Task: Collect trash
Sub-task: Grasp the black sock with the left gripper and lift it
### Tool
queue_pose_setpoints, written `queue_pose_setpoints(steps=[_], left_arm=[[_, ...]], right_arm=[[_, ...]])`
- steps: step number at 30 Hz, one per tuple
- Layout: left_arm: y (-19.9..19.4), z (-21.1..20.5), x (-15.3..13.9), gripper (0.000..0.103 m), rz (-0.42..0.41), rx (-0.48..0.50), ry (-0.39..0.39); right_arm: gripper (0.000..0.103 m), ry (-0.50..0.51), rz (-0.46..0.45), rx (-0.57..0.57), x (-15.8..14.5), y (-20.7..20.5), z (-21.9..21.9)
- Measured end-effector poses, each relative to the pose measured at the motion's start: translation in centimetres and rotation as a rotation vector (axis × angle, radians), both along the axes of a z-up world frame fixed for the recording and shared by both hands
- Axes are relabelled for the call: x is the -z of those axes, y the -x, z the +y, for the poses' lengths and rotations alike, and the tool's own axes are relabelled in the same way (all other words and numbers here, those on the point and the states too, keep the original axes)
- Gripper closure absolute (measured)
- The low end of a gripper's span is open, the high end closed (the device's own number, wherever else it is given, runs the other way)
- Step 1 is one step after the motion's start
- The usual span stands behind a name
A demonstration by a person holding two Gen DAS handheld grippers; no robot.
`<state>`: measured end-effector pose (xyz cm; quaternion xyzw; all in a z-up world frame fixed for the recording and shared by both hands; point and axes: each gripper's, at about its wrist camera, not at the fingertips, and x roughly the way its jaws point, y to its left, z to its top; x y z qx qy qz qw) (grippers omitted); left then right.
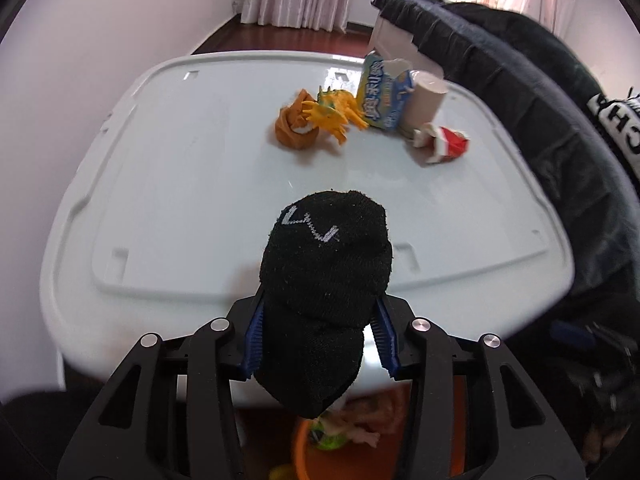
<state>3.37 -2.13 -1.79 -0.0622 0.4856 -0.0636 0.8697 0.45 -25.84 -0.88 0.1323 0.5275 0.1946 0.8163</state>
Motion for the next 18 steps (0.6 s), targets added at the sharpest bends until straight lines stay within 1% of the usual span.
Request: queue_pose_setpoints(steps=[1, 3, 5, 8, 9, 10, 12, 15, 18], left_arm=[[1.1, -0.1, 0.1, 0.059, -0.019, -0.011, -0.007], [1.9, -0.3, 0.5, 0.059, -0.044, -0.023, -0.020], [1.5, -0.6, 0.9, 0.059, -0.043, -0.019, -0.033], [1.2, -0.1, 0.8, 0.059, -0.061, -0.016, -0.023], [1.2, -0.2, 0.7, 0.059, -0.068, -0.016, -0.026], [1.3, -0.2, 0.6, 0.059, -0.078, -0.016, -0.032], [1.5, -0.3, 0.5, 0.059, -0.085, -0.007, -0.025], [1.9, -0.3, 0.3, 0.059, -0.093, 0.005, -0.004], [2.1, -0.1, 0.2, 0.059, -0.099, 0.004, 0.007]], right_arm=[[0.027, 0.003, -0.009, 0.006, -0.3, -0.5, 0.1], [0.027, 0.017, -0.029, 0.022, -1.0, -2.4, 0.3], [0.027, 0.034, -0.059, 0.053, -1.9, -4.6, 0.4], [0.027, 0.085, -0.118, 0.080, -3.1, -8.4, 0.7], [0.025, 0.101, -0.139, 0.080, -3.4, -9.5, 0.9], [0.021, 0.128, -0.155, 0.071, -3.5, -10.8, 1.1], [0.020, 0.195, -0.179, 0.045, -3.4, -13.9, 1.8], [0.012, 0.235, -0.174, 0.027, -2.4, -17.5, 2.0], [0.009, 0.262, -0.161, -0.008, -1.1, -20.3, 2.9]])
